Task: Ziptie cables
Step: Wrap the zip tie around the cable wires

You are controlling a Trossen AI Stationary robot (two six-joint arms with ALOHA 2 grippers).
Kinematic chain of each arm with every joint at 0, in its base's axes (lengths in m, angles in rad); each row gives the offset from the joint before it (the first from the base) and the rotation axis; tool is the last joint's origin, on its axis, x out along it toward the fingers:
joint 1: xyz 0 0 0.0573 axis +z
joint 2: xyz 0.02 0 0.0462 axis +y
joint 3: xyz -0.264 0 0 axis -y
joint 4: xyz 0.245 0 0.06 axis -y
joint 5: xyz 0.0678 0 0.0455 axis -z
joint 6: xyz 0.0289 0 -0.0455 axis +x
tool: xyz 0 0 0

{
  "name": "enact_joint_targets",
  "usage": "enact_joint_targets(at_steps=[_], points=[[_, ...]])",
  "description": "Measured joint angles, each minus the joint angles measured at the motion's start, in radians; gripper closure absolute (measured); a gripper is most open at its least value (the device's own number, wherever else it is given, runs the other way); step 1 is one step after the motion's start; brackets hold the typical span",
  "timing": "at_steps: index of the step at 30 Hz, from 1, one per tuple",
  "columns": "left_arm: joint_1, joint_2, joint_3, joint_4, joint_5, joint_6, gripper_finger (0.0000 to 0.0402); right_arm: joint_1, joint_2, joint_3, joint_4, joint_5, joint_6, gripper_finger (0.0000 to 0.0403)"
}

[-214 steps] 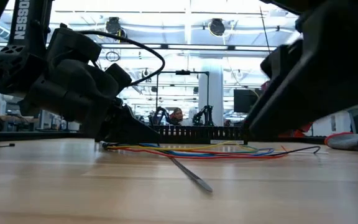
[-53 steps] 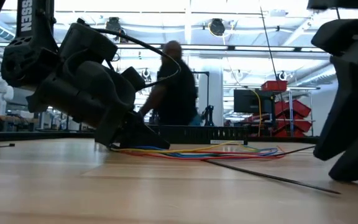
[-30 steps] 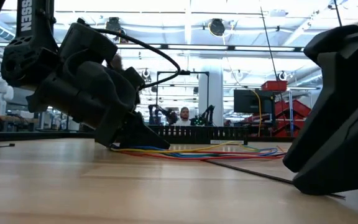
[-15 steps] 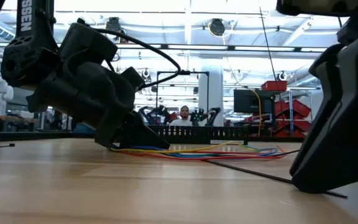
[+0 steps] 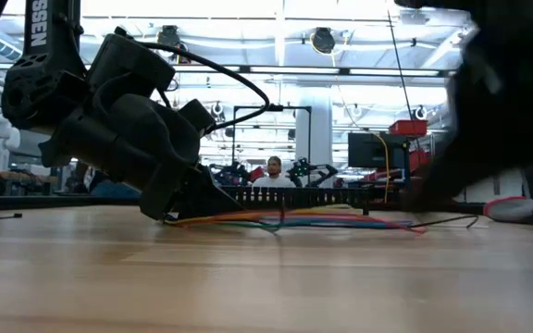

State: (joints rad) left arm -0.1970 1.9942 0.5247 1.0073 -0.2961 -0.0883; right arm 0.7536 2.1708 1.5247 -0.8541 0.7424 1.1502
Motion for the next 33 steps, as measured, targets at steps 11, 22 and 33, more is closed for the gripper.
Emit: enact_joint_targets(at_steps=[11,22,33], points=[[-0.009,0.001,0.0,0.003,0.004,-0.008,0.0401,-0.02,-0.034,0.004,0.033,0.053,-0.088,0.0402],[-0.012,0.001,0.0,0.0,0.004,-0.002,0.0401,-0.022,-0.034,-0.022,-0.001,-0.14,-0.371,0.0385],[-0.009,0.001,0.0,0.006,0.006,0.119,0.0401,-0.014,-0.045,-0.188,0.353,-0.173,-0.728,0.0273]])
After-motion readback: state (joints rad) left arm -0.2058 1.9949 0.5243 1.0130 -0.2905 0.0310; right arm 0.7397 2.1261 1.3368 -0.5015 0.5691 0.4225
